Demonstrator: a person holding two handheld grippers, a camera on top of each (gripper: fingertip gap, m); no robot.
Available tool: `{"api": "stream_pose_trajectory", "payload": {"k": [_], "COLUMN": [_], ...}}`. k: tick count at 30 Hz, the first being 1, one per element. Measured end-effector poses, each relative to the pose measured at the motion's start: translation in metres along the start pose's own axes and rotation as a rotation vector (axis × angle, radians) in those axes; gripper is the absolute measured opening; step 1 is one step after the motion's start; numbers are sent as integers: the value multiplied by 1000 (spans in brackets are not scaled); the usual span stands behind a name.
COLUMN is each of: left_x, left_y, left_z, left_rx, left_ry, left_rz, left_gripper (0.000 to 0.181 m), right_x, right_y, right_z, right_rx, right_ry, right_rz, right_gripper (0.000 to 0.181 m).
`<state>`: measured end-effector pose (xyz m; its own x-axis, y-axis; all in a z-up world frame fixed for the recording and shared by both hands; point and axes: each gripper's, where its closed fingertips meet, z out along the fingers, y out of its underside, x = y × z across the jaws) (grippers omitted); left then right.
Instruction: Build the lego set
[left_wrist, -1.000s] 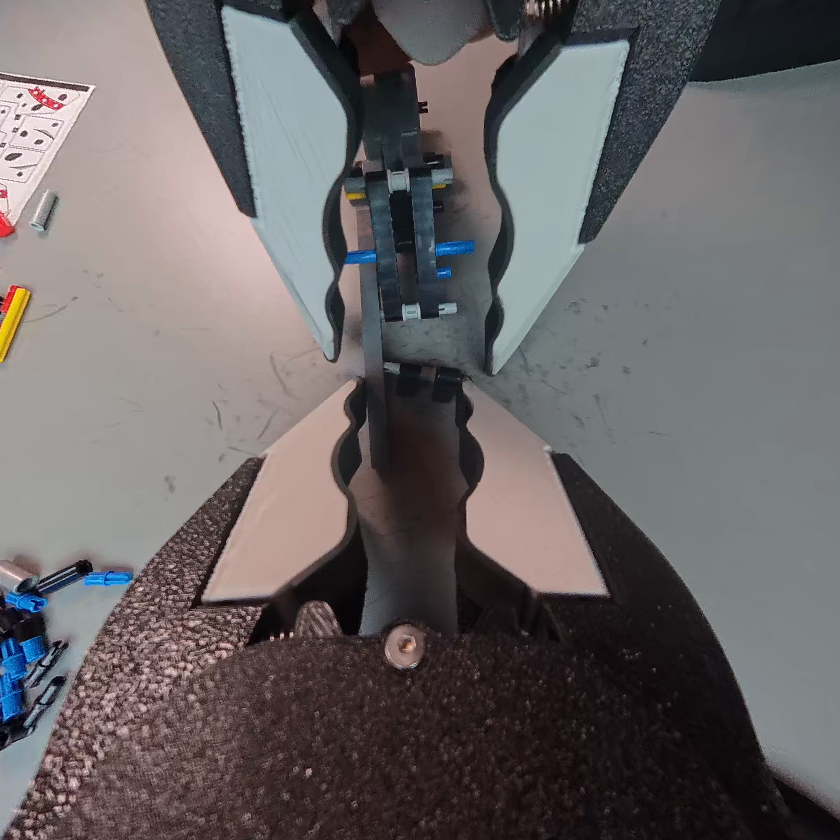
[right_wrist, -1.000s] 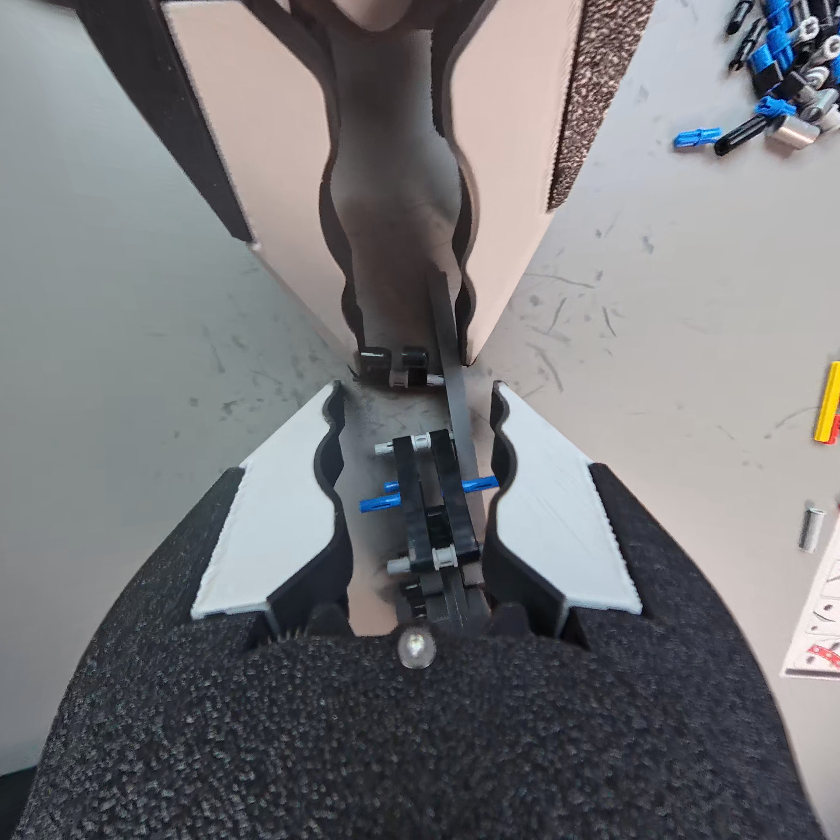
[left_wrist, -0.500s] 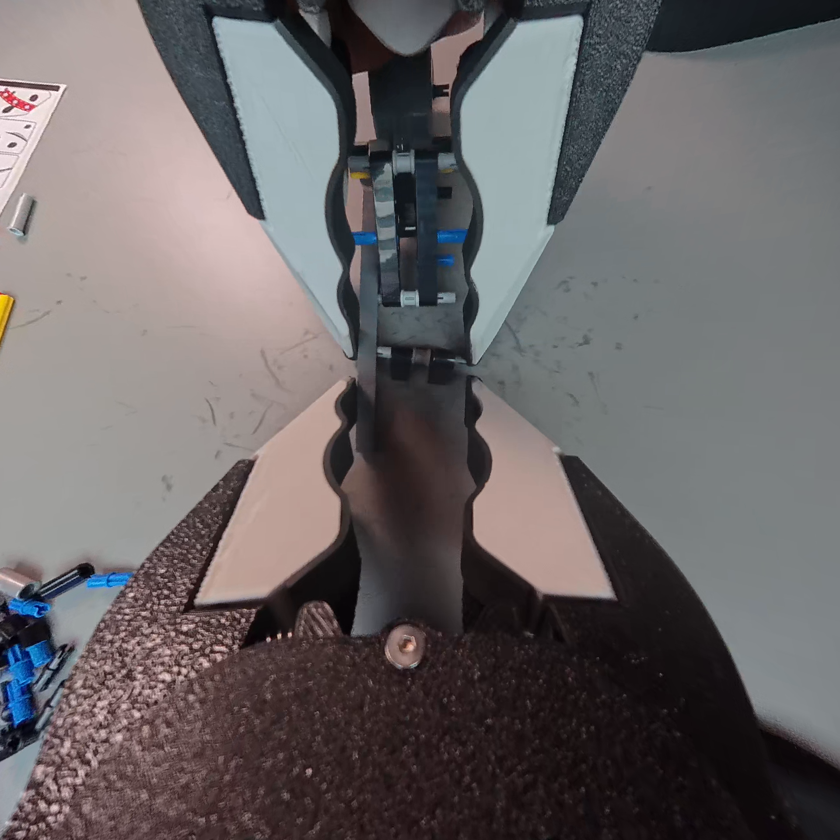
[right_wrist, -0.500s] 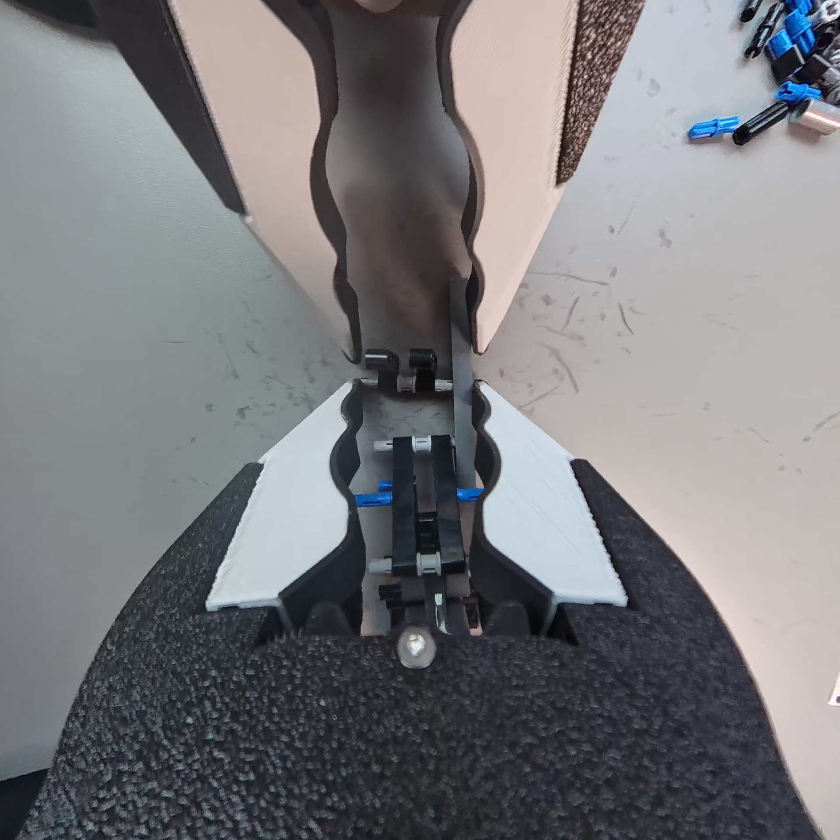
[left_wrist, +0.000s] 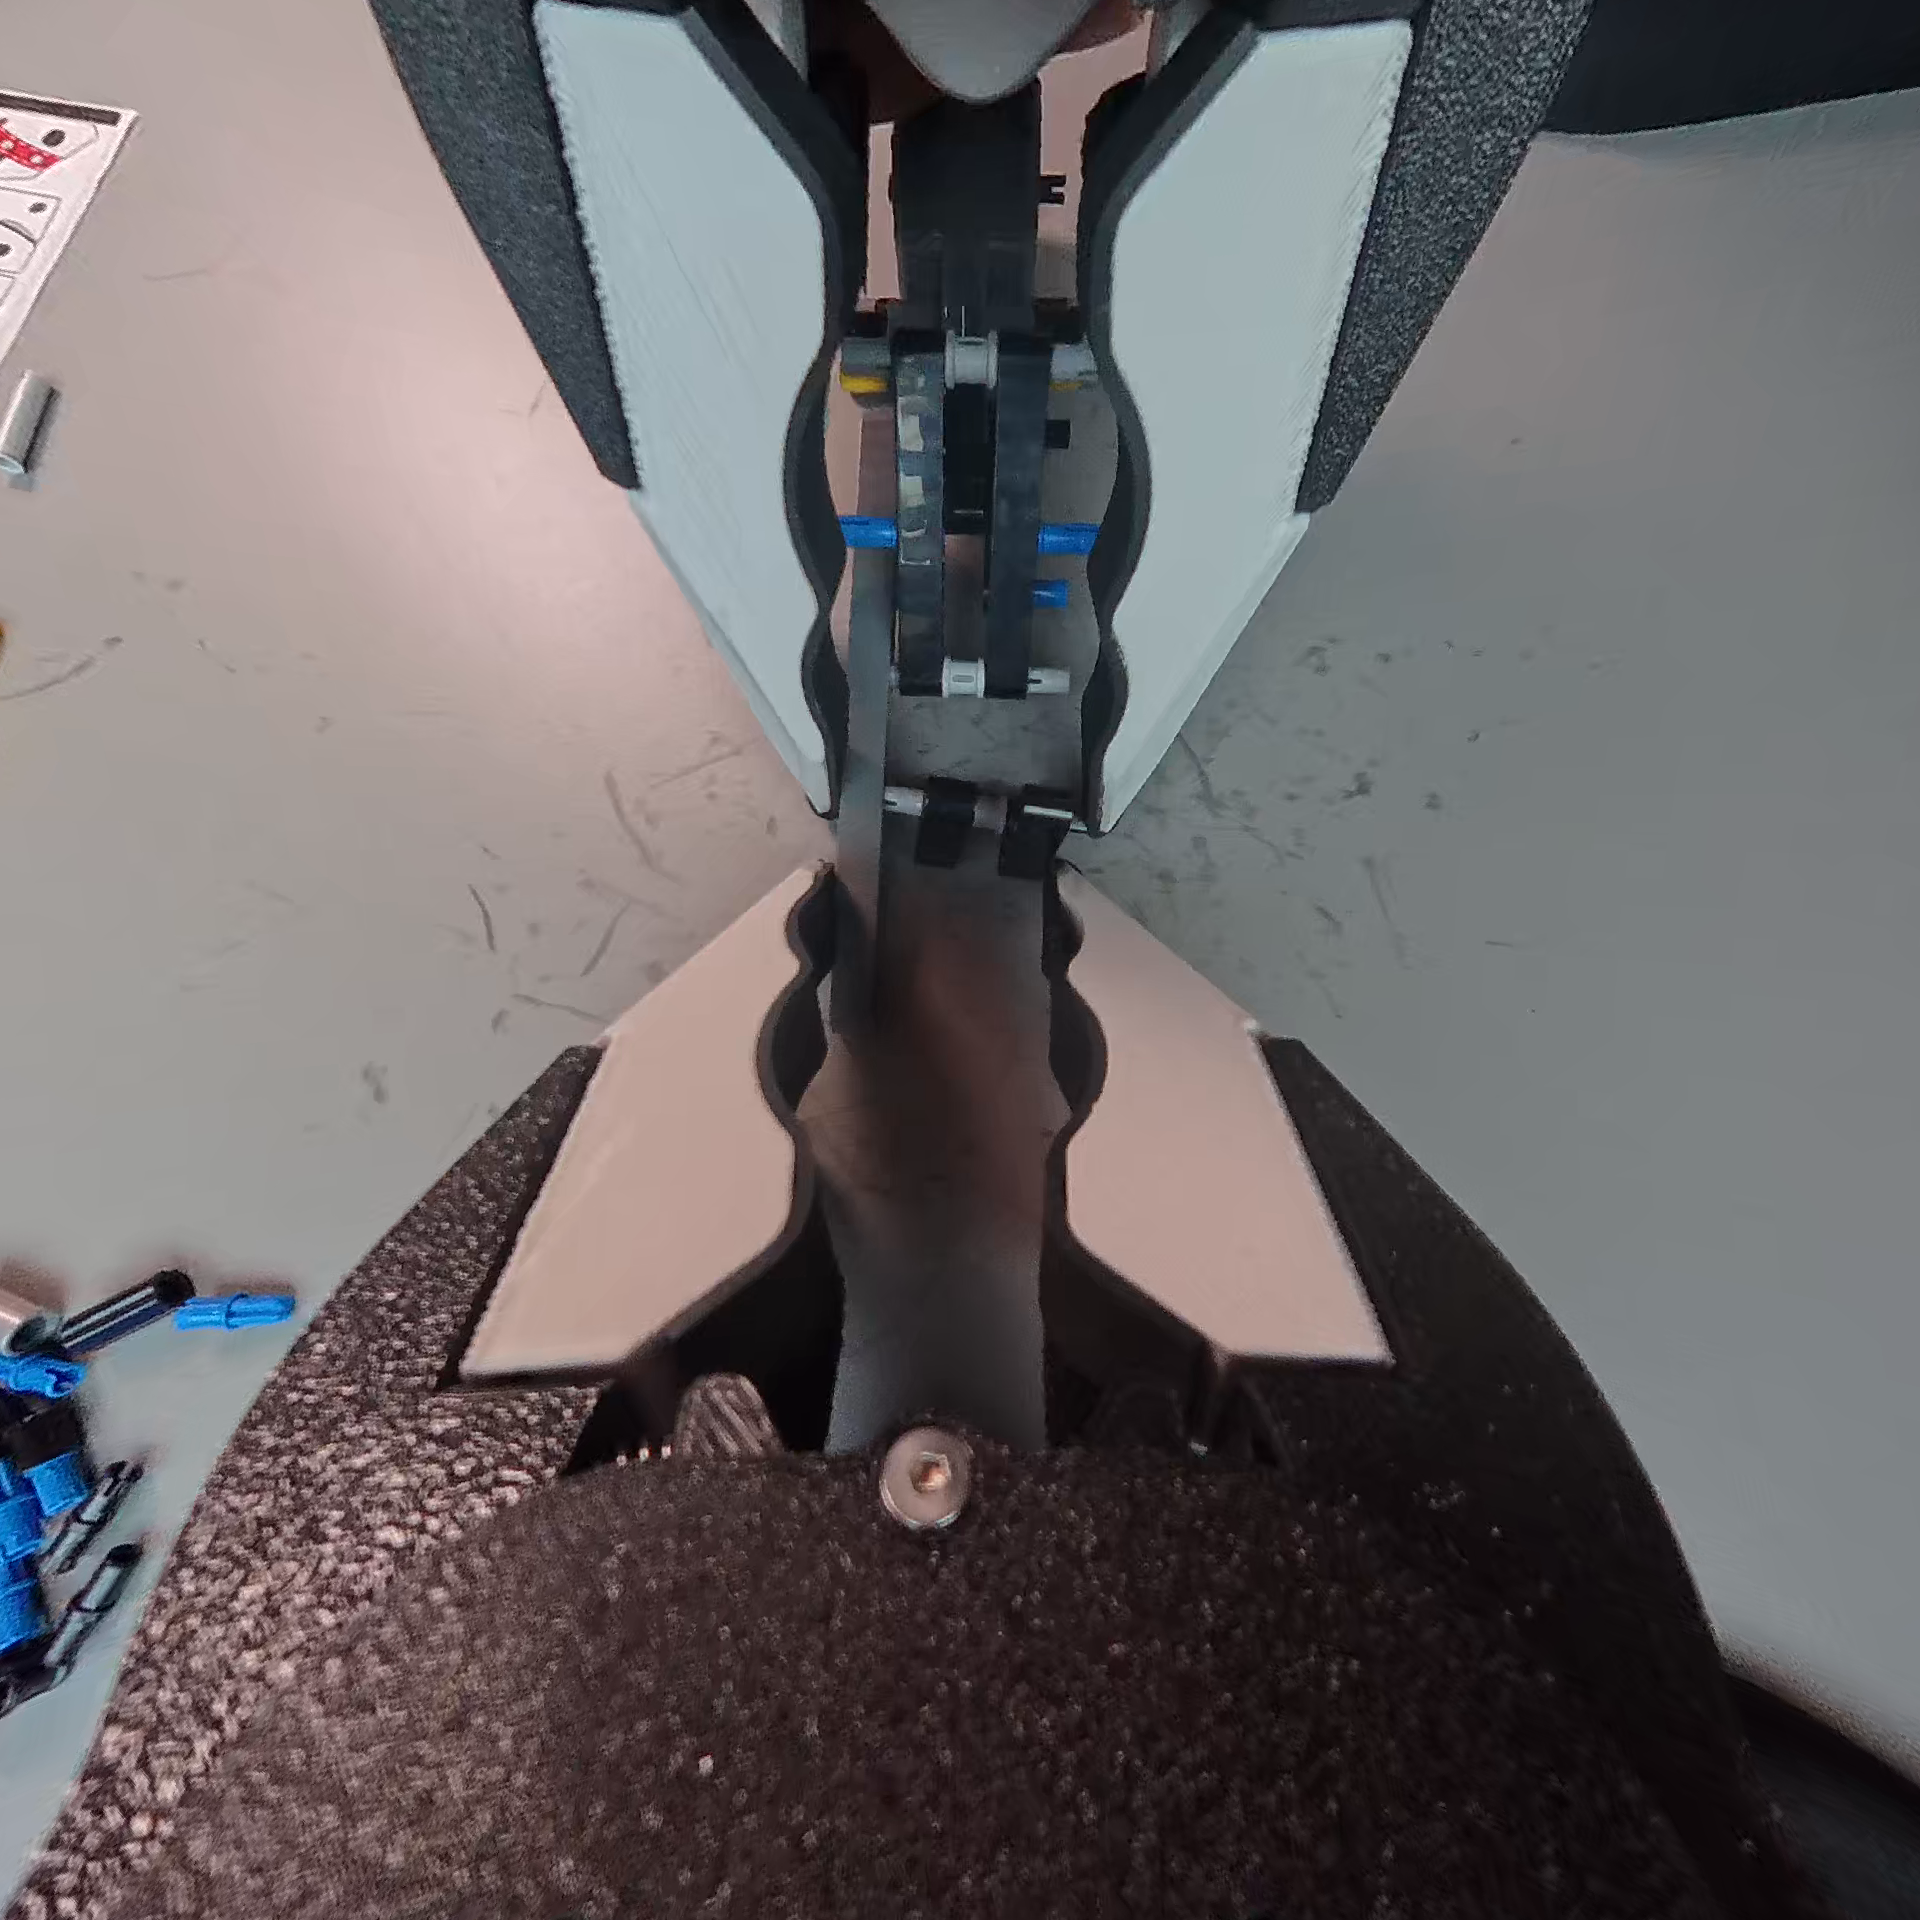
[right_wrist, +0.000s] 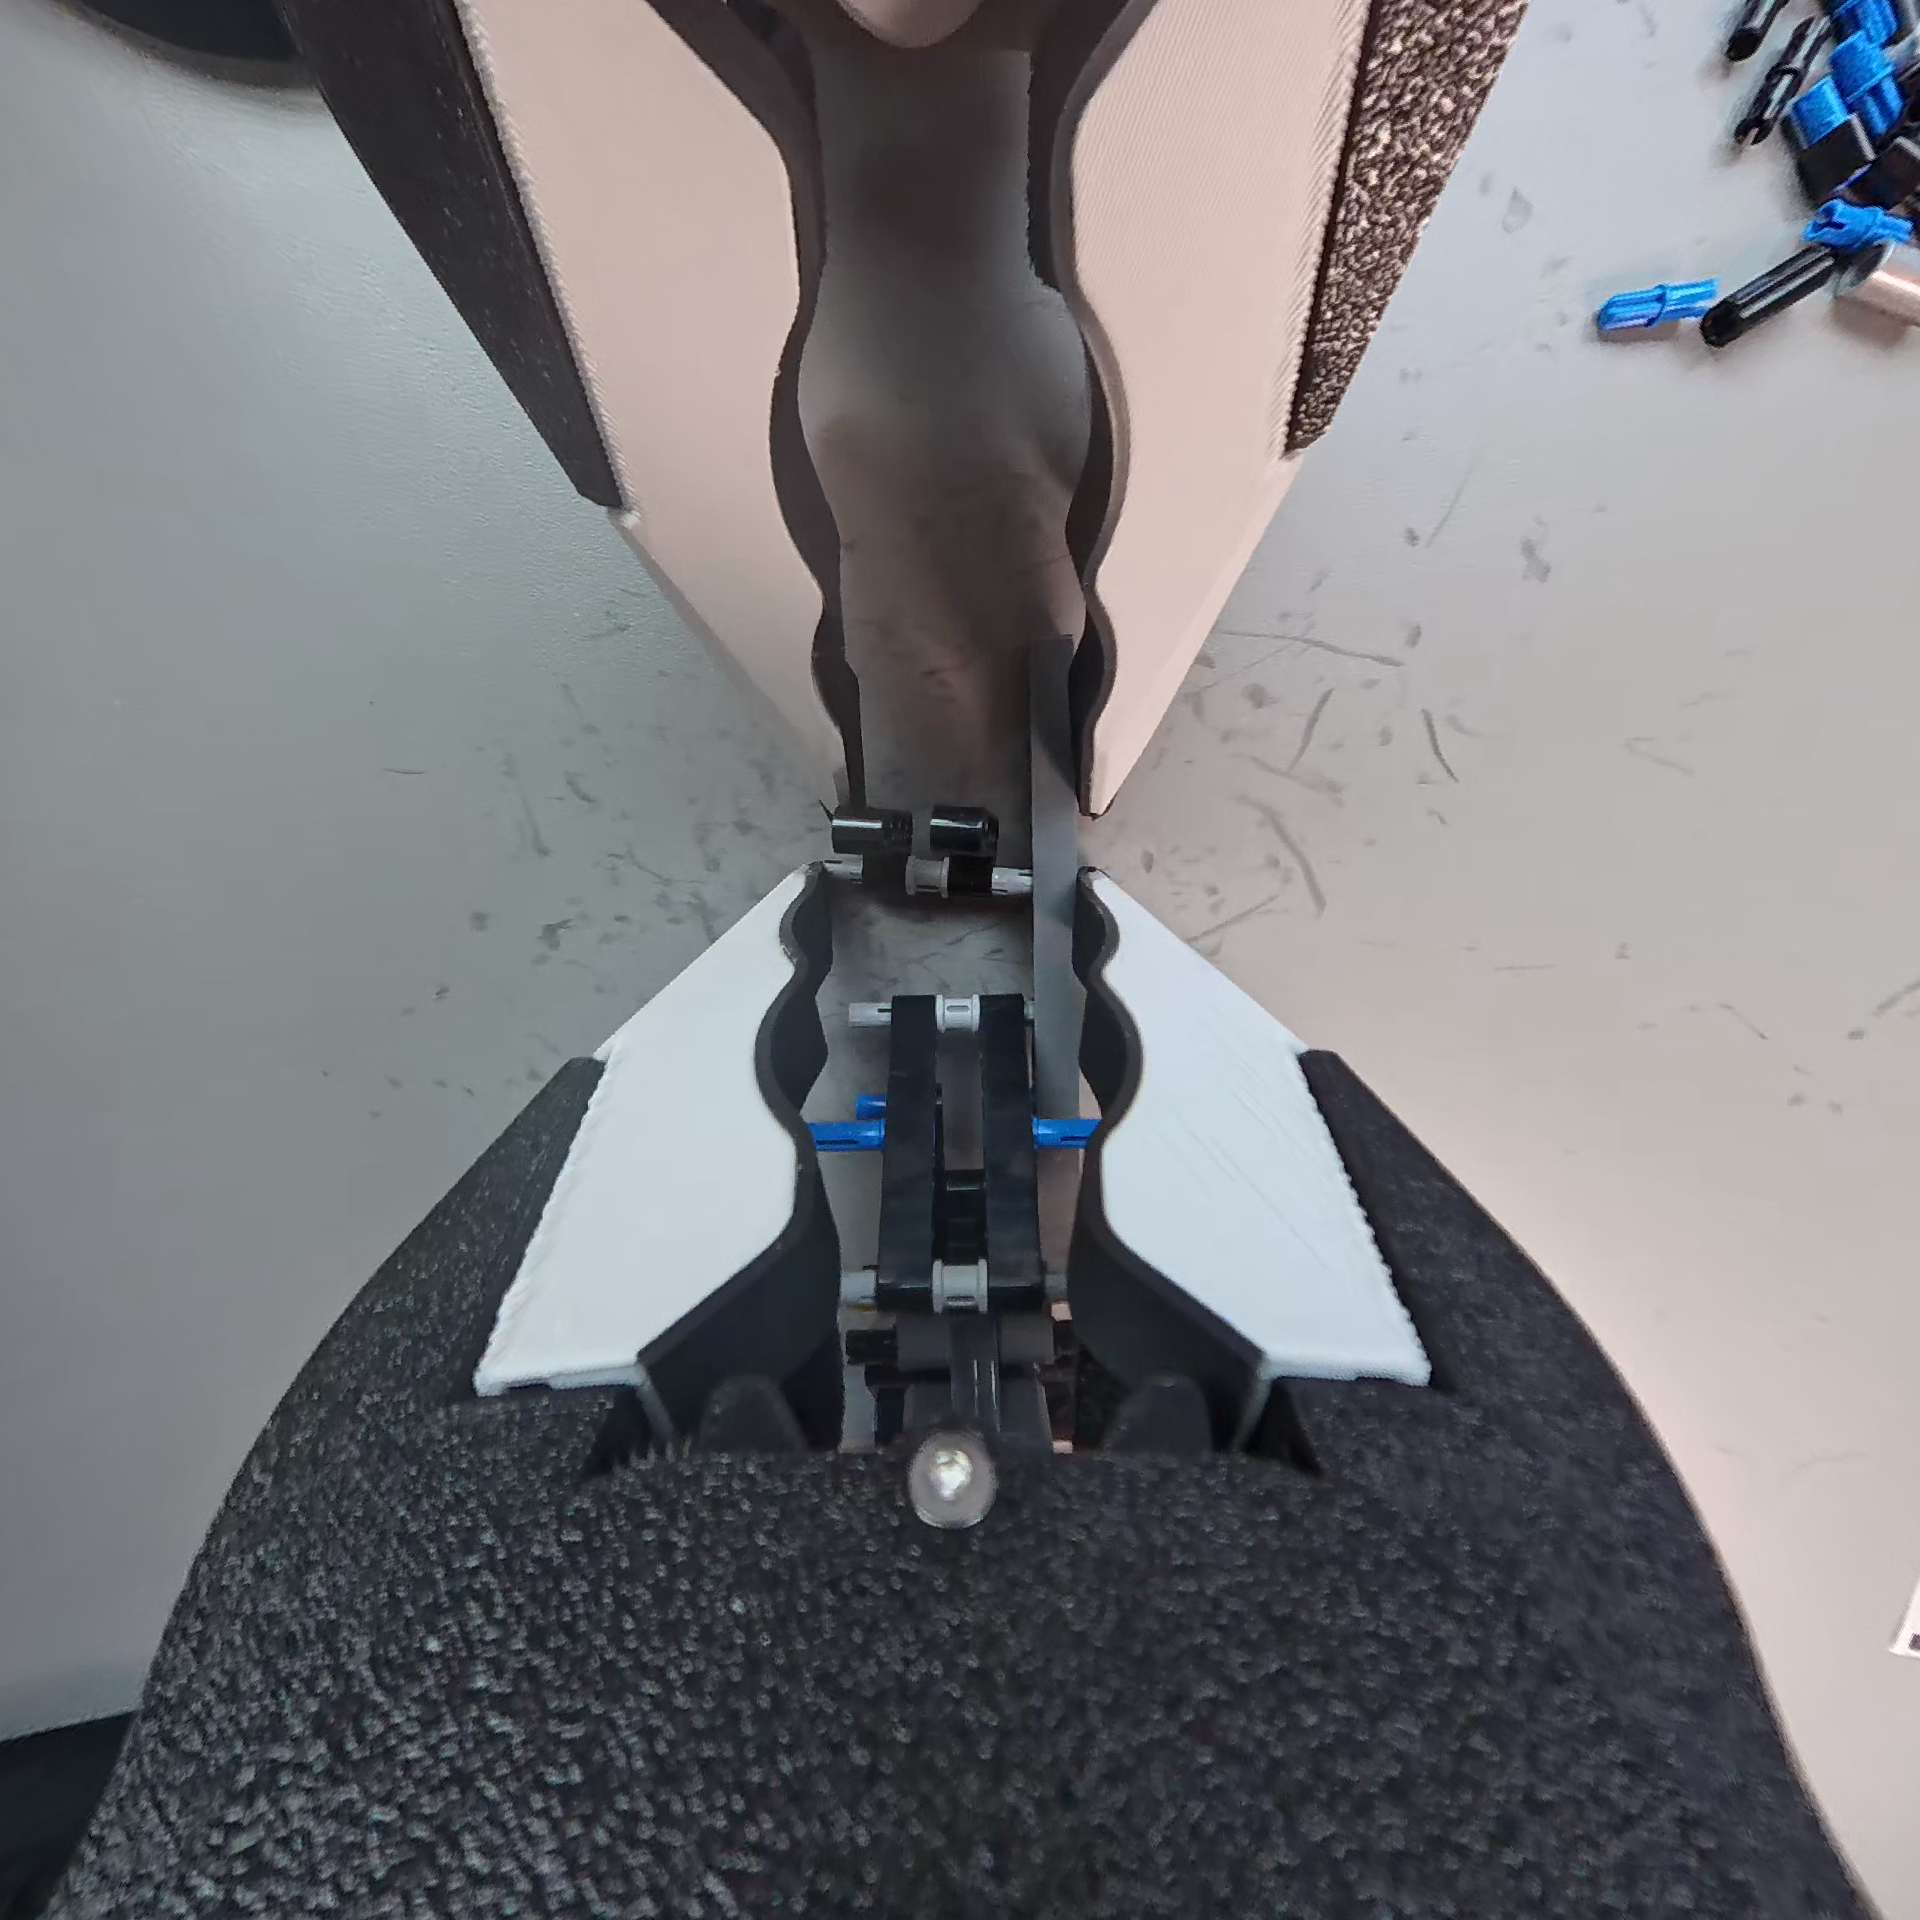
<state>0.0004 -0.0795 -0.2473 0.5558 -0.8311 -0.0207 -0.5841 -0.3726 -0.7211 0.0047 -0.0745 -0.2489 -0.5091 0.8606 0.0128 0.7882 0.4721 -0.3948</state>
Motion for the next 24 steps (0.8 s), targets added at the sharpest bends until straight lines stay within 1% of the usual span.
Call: {"api": "stream_pose_trajectory", "payload": {"k": [16,24], "left_x": [3,0], "left_y": [-3,-5], "left_z": [3,4], "left_rx": [3,13], "left_ry": [-25,-6], "left_rz": [21,-53], "left_gripper": [45,43], "right_x": [-4,-3], "right_y": [-4,-2], "right_z": [-1,-3], "right_rx": [20,33], "right_ry": [-117,-160], "right_rz": [-32,15], "right_gripper": [46,46]}}
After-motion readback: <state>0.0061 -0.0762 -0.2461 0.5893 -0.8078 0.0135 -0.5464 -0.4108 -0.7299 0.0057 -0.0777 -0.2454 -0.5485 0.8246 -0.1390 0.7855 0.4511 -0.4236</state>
